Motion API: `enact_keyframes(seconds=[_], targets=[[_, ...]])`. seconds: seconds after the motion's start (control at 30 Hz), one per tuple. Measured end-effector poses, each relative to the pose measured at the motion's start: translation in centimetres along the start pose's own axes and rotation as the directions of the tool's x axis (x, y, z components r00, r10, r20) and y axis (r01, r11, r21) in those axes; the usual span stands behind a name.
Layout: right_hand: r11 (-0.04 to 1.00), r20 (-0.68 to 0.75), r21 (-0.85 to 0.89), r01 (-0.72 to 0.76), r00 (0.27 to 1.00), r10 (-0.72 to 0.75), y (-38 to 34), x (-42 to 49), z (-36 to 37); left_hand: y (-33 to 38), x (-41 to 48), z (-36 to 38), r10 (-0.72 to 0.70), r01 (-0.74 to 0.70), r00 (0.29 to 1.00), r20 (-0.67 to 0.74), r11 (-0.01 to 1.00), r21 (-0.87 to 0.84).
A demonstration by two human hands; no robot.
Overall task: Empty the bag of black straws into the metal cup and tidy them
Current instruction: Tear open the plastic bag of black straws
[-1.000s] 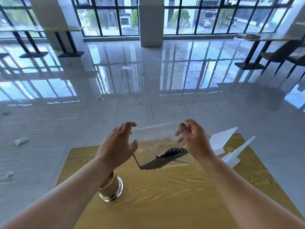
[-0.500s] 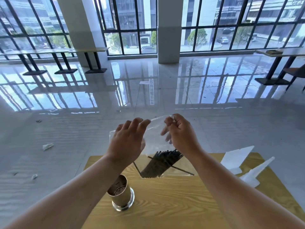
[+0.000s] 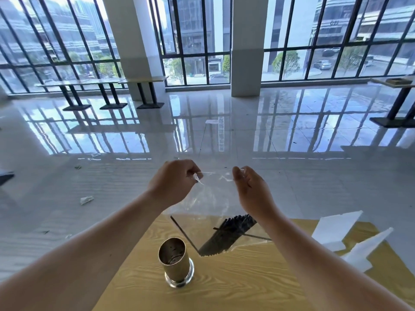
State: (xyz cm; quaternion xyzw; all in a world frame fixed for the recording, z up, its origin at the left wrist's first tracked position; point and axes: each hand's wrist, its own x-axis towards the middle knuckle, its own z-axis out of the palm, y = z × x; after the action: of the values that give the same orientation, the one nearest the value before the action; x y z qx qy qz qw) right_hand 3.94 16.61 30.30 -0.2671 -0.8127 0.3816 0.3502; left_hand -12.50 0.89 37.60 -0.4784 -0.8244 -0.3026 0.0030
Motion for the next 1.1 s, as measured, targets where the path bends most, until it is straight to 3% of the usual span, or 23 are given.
enact_keyframes(seconds=[0.1,0.23,0.4,0.5,0.6,0.8,0.97,1.1], targets=[[0.999,0.01,-0.002,0.032,0.999,-0.032,-0.3,-0.1,0.0,-0.5,-0.1,-1.1,-0.058,0.061,0.997,0.056,0.997,-0.045],[0.99,0.013,0.086,0.108,0.994,-0.109,-1.1,-0.3,0.2,-1.4,-0.3,-2.1,-0.081,0.083,0.996,0.031,0.993,-0.088],[0.986,0.092,0.097,0.133,0.986,-0.142,-1.9,-0.6,1.0,-3.0,-0.1,-3.1,-0.201,0.189,0.979,-0.013,0.939,-0.286],[0.995,0.114,0.034,0.089,0.989,-0.093,-2.8,-0.4,1.7,-4.1,0.1,-3.6,-0.148,0.136,0.987,-0.06,0.975,-0.174],[0.996,0.064,0.08,0.031,0.997,-0.036,-4.1,0.1,2.2,-5.1,0.1,-4.0,-0.057,0.049,0.989,-0.135,0.997,-0.063],[0.998,0.013,0.057,-0.004,1.0,0.003,-6.9,0.8,3.1,-6.5,0.3,-5.4,0.057,-0.046,0.937,-0.345,0.998,0.04],[0.999,0.017,0.038,-0.01,1.0,0.009,-8.7,1.1,4.6,-7.8,0.7,-5.8,0.158,-0.168,0.97,-0.186,0.985,-0.038],[0.998,0.046,0.047,-0.044,0.998,0.041,-10.1,1.2,6.3,-9.5,1.1,-5.7,0.145,-0.151,0.985,-0.097,0.986,-0.067]])
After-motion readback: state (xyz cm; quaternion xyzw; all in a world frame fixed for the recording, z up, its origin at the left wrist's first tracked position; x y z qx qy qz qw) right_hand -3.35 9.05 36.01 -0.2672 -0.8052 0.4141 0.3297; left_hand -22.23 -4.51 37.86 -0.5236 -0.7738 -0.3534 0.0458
